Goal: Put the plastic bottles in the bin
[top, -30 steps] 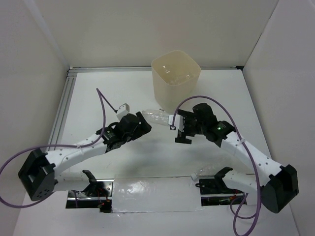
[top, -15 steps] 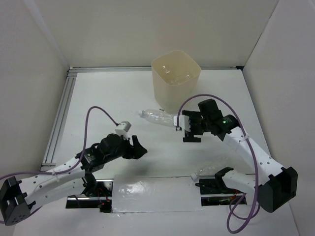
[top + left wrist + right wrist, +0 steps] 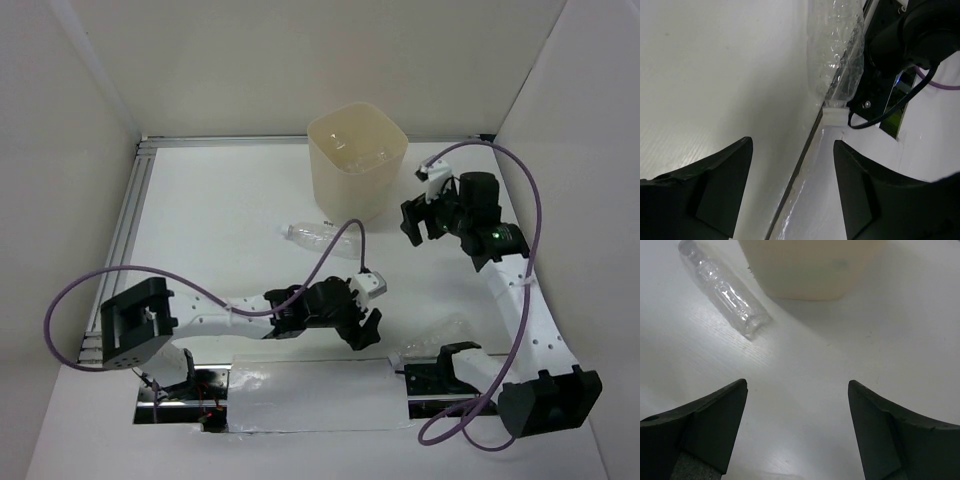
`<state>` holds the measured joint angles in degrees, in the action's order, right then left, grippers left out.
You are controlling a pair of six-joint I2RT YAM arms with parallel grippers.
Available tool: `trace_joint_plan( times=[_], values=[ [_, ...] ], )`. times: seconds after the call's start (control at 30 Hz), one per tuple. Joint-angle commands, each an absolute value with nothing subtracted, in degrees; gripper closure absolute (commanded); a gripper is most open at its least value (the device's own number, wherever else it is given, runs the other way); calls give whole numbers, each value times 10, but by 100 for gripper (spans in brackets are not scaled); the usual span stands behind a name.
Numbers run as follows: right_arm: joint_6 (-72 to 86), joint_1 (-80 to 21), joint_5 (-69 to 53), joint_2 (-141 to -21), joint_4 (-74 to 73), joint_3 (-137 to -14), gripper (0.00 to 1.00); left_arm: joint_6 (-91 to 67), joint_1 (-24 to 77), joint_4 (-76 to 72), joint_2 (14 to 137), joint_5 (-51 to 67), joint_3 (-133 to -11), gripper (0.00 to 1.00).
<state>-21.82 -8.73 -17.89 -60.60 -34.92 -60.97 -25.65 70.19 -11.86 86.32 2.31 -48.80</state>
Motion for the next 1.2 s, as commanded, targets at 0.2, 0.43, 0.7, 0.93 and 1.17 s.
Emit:
trace_joint_plan(
  times=[0.2, 0.43, 0.7, 0.93, 1.17],
  values=[
    [-128, 22, -257, -545, -374, -637, 2, -215, 737, -164, 990, 38, -631, 12],
    [-116, 68, -288, -534, -380, -632, 1, -205, 742, -153, 1053, 64, -699, 11],
    [-89, 97, -331, -521, -380, -626, 1, -192, 747, -135, 1124, 73, -754, 11],
    [-74, 102, -338, -486, -373, -592, 1, -182, 763, -116, 1168, 83, -787, 12],
    [-56, 102, -349, -468, -361, -586, 0, -169, 784, -84, 1214, 17, -818, 19]
  ],
)
